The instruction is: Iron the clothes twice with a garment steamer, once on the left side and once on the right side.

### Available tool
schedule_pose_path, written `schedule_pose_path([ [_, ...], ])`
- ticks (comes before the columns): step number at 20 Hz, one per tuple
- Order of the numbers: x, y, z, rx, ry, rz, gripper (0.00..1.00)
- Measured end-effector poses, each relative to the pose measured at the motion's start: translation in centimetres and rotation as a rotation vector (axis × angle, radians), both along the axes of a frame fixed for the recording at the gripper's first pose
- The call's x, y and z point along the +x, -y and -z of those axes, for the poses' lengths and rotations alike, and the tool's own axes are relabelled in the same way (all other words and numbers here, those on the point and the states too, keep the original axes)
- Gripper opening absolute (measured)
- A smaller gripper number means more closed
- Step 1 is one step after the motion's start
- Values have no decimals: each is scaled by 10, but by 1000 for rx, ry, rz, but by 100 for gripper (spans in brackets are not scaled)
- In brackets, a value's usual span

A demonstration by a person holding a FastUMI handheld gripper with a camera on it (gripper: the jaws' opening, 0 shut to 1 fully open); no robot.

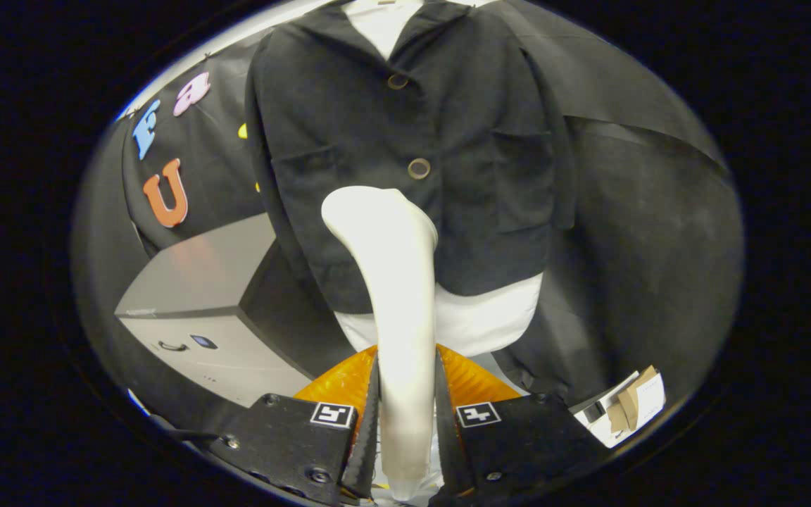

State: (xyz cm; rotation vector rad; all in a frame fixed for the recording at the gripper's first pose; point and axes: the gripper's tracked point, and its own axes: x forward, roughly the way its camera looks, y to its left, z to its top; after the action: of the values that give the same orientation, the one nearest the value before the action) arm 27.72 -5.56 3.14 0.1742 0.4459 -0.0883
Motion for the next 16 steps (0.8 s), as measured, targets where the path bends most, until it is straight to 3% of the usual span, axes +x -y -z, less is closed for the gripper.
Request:
schedule_pose_path([
  [6, -16, 50, -76, 57, 129, 61, 40],
  [16, 0, 117, -231, 100, 373, 152, 40],
])
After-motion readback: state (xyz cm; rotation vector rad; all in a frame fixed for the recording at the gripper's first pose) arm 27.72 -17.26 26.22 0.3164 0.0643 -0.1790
